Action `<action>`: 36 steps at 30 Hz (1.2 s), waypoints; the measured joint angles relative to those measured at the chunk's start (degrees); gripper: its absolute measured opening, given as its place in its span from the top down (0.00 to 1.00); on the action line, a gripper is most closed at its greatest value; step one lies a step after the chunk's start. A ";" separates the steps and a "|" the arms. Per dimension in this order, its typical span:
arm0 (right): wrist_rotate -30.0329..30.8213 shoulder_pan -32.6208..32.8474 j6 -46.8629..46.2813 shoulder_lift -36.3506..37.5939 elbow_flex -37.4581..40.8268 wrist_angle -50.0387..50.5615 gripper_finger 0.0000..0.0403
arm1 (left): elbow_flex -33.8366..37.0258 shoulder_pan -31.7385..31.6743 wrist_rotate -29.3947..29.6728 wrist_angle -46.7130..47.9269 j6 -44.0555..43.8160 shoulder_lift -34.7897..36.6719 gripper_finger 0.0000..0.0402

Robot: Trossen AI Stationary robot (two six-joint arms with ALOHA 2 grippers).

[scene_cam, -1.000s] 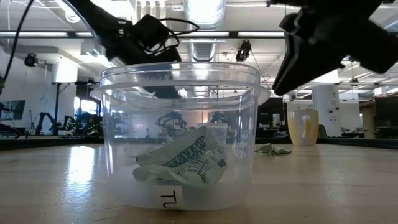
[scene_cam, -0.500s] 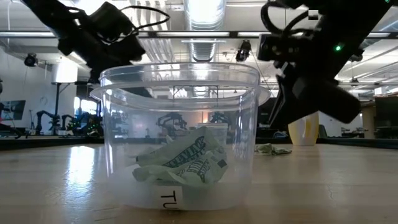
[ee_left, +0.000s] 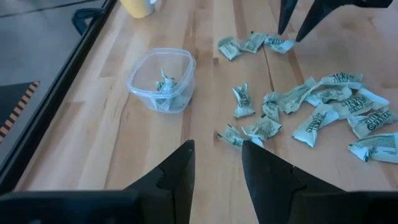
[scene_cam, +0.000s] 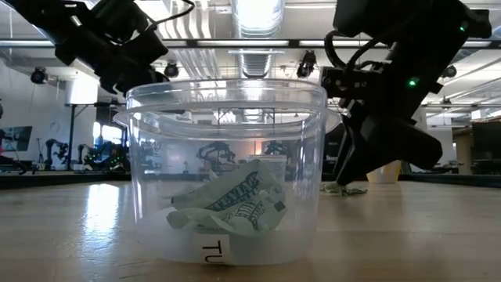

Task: Pick and place items into bin
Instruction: Put the stevia packet into the bottom transparent bin

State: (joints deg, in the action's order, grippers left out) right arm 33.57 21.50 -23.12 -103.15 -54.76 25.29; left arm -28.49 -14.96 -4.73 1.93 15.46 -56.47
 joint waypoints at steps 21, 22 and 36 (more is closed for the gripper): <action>-2.56 -2.16 0.08 0.02 1.70 -1.72 0.59 | 0.07 -0.02 0.39 -0.17 -0.02 -0.87 0.71; -2.56 -2.17 0.38 0.02 1.70 -1.74 0.60 | 0.07 -0.02 0.41 -0.17 -0.02 -0.87 0.71; -2.04 -2.43 5.07 0.02 1.74 -1.89 0.91 | 0.39 -0.02 0.44 -0.17 -0.02 -0.87 0.71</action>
State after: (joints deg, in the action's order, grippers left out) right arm 31.53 19.07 -18.05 -103.13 -53.01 23.40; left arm -28.10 -14.98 -4.29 1.76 15.44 -57.34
